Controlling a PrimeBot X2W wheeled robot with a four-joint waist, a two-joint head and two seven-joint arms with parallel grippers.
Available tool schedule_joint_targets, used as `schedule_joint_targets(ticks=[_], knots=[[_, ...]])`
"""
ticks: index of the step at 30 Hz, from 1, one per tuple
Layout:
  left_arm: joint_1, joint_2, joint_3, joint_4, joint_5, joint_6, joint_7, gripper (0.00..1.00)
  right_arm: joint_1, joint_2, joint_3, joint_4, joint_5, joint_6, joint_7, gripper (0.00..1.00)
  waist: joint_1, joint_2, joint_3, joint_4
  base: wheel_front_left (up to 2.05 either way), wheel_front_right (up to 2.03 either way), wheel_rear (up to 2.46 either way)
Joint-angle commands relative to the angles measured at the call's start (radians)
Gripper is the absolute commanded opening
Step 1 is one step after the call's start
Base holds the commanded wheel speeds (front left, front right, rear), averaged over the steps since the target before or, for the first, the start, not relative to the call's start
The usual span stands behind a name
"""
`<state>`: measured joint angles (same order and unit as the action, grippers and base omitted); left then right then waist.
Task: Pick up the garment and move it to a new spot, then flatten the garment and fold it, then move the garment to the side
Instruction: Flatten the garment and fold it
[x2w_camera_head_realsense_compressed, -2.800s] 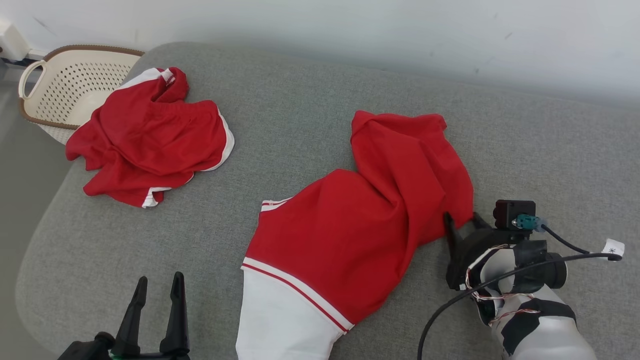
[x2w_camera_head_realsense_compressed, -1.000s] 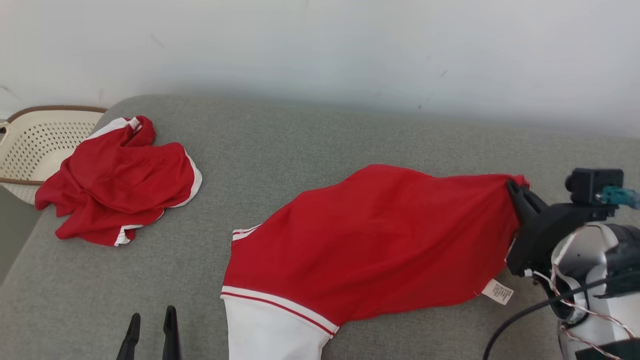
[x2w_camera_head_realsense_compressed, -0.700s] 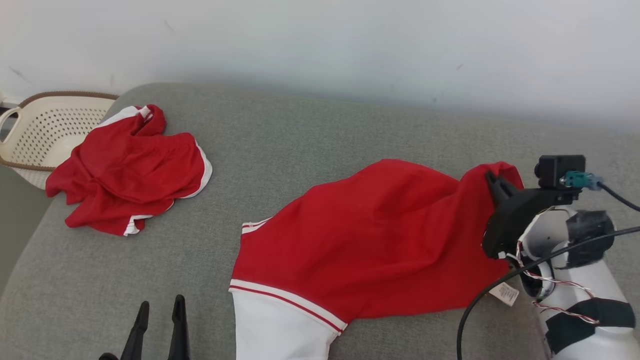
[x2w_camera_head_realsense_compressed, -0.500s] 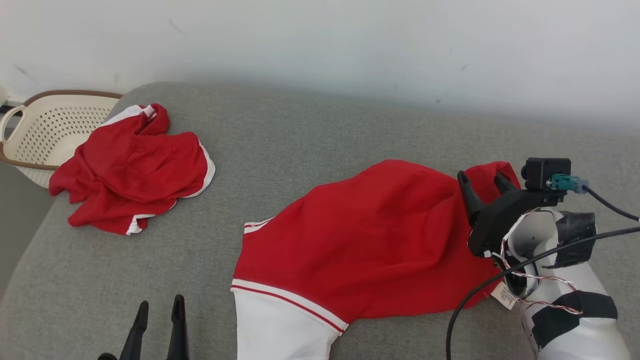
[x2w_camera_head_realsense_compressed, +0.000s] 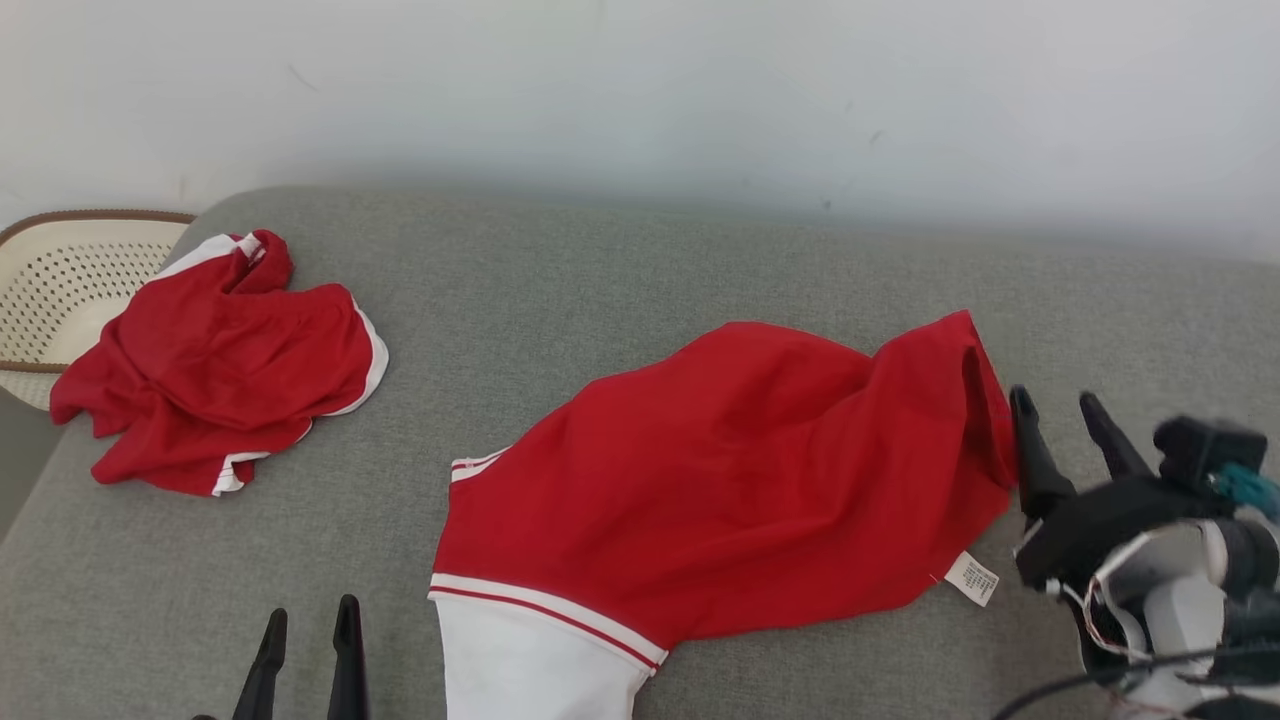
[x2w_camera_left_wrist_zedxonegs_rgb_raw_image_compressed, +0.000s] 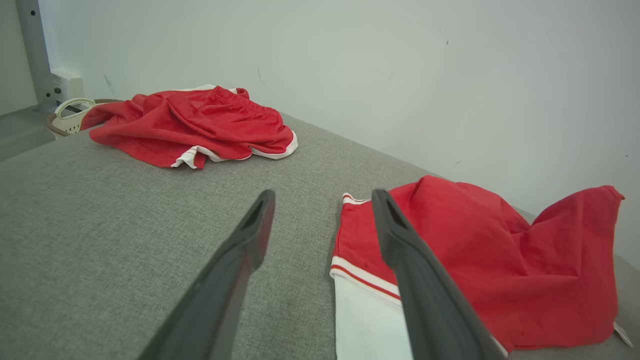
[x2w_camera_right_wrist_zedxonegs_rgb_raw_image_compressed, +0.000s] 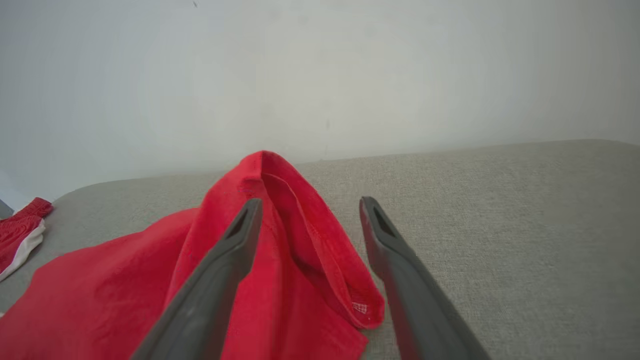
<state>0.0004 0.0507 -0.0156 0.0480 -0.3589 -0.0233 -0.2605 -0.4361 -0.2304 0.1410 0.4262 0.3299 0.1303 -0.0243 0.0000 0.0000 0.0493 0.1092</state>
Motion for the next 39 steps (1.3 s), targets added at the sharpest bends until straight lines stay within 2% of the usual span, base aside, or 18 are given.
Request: schedule_joint_targets(ticks=[1,9,14,20,30,31,32,33,39], knots=[[0.017,0.000,0.004,-0.009,0.003,0.002,-0.004,1.00,0.087,0.000,-0.039,-0.058,-0.015,0.001,0.007,1.00,0.0000,0.0000,0.010,-0.008,0.00,0.00,0.00],[0.015,0.000,0.005,-0.011,0.000,-0.002,-0.004,1.00,0.228,0.057,-0.127,-0.167,-0.021,0.001,0.034,1.00,0.0000,0.0000,0.026,-0.016,0.00,0.00,0.00],[0.002,0.000,-0.004,0.000,-0.001,-0.007,-0.004,1.00,0.260,0.081,-0.138,-0.164,-0.040,0.001,0.068,1.00,0.0000,0.0000,0.029,-0.010,0.00,0.00,0.00],[-0.014,0.000,-0.013,0.005,0.008,-0.010,-0.004,1.00,0.210,0.087,-0.149,-0.079,-0.069,0.001,0.072,1.00,0.0000,0.0000,0.036,0.006,0.00,0.00,0.00],[-0.023,0.000,-0.017,0.017,0.012,-0.022,-0.004,1.00,0.076,0.100,-0.161,0.175,-0.082,0.001,0.067,1.00,0.0000,0.0000,0.053,0.045,0.00,0.00,0.00],[-0.025,0.000,-0.017,0.021,0.011,-0.025,-0.004,1.00,0.063,0.102,-0.161,0.199,-0.078,0.001,0.063,0.84,0.0000,0.0000,0.054,0.049,0.00,0.00,0.00],[-0.028,0.000,-0.016,0.023,0.011,-0.026,-0.004,1.00,0.054,0.102,-0.158,0.219,-0.076,0.001,0.058,0.45,0.0000,0.0000,0.055,0.052,0.00,0.00,0.00],[-0.032,0.000,-0.015,0.025,0.012,-0.027,-0.004,1.00,0.046,0.102,-0.155,0.239,-0.077,0.001,0.053,0.00,0.0000,0.0000,0.055,0.055,0.00,0.00,0.00],[-0.023,0.000,-0.017,0.034,0.014,-0.023,-0.004,1.00,0.045,0.103,-0.133,0.285,-0.069,0.001,-0.024,0.00,0.0000,0.0000,0.038,0.057,0.00,0.00,0.00]])
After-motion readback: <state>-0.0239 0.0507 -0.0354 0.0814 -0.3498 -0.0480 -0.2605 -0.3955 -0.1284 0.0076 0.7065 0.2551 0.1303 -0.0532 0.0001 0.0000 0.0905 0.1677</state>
